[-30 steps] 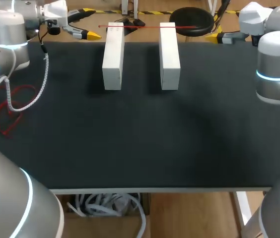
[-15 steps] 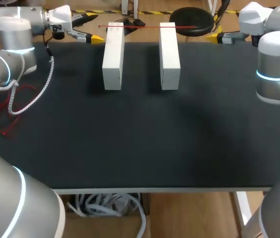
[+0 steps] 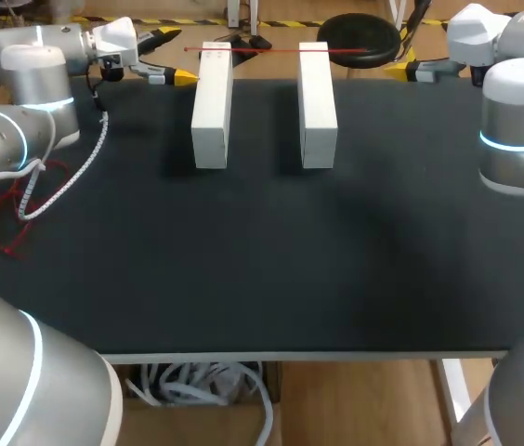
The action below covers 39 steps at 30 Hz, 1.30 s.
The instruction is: Grab the tape and strap the tape.
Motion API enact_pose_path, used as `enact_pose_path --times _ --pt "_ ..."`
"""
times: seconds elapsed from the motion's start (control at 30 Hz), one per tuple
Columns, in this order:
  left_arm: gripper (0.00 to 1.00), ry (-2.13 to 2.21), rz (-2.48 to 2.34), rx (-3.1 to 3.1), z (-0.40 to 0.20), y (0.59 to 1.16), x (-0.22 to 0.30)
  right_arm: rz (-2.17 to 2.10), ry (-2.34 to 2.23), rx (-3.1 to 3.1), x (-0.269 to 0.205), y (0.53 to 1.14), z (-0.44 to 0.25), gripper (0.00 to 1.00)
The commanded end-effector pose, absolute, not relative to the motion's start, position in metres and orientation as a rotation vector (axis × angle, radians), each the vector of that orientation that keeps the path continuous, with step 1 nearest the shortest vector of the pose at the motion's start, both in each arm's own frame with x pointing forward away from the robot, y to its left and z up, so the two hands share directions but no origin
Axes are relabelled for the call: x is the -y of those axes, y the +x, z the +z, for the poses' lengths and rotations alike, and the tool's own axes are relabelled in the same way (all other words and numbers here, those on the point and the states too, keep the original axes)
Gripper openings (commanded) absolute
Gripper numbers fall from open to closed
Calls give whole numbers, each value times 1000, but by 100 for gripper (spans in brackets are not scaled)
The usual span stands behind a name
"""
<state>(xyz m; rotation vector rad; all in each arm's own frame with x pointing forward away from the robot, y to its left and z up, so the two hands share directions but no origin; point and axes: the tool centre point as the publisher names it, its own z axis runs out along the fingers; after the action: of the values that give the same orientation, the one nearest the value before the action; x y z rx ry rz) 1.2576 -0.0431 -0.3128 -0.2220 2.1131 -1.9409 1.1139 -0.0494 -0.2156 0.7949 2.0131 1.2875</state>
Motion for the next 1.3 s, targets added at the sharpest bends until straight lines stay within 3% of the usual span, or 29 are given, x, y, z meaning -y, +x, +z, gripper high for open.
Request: enact_pose_path --times 0.03,1.07,1.3 --pt "100 663 -2295 -2504 -312 1261 32 1288 795 -2013 49 1114 -216 100" --pt "100 616 -2218 -2586 -302 1246 22 1288 795 -2013 49 1114 -216 100" --pt "100 691 -2136 -2591 -296 1256 -1 1288 795 -2013 49 1114 -216 100"
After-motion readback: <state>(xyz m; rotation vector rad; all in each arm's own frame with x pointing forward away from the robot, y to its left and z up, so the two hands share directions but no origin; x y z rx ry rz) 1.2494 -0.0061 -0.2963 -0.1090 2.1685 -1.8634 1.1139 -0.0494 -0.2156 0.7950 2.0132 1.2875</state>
